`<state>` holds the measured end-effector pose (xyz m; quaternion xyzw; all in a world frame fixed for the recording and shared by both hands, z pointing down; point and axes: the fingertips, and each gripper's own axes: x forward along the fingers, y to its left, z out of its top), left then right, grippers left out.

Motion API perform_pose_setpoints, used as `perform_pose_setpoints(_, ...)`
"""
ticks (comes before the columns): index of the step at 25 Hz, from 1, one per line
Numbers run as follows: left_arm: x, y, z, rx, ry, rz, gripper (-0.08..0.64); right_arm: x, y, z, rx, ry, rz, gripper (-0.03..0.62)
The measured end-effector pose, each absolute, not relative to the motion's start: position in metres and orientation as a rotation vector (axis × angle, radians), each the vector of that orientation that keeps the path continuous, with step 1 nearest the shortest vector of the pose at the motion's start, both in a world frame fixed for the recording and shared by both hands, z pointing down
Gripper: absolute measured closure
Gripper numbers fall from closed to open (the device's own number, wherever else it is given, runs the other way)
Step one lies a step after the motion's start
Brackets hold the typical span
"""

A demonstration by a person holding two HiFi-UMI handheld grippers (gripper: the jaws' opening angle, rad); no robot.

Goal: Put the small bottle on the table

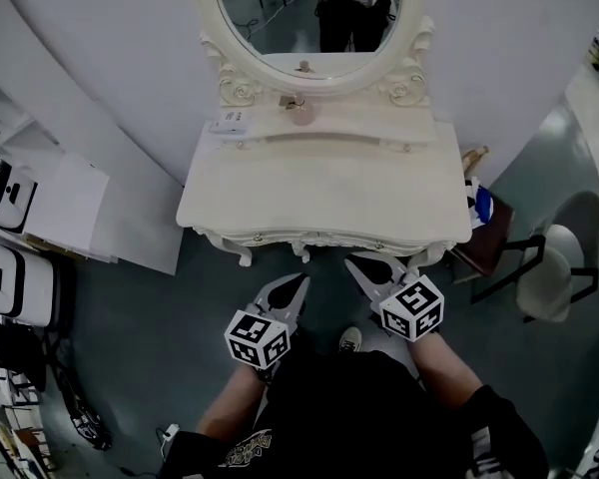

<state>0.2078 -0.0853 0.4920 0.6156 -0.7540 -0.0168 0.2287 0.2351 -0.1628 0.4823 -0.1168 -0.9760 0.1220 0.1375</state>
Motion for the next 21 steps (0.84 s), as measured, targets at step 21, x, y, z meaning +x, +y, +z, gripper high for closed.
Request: perform_pose_setpoints(21, 0.203, -0.087, 0.509, 1.715, -2.03, -0.028, 0.558, 0.233, -0.157, 0.501, -0.305, -2.819, 0.407, 0.569)
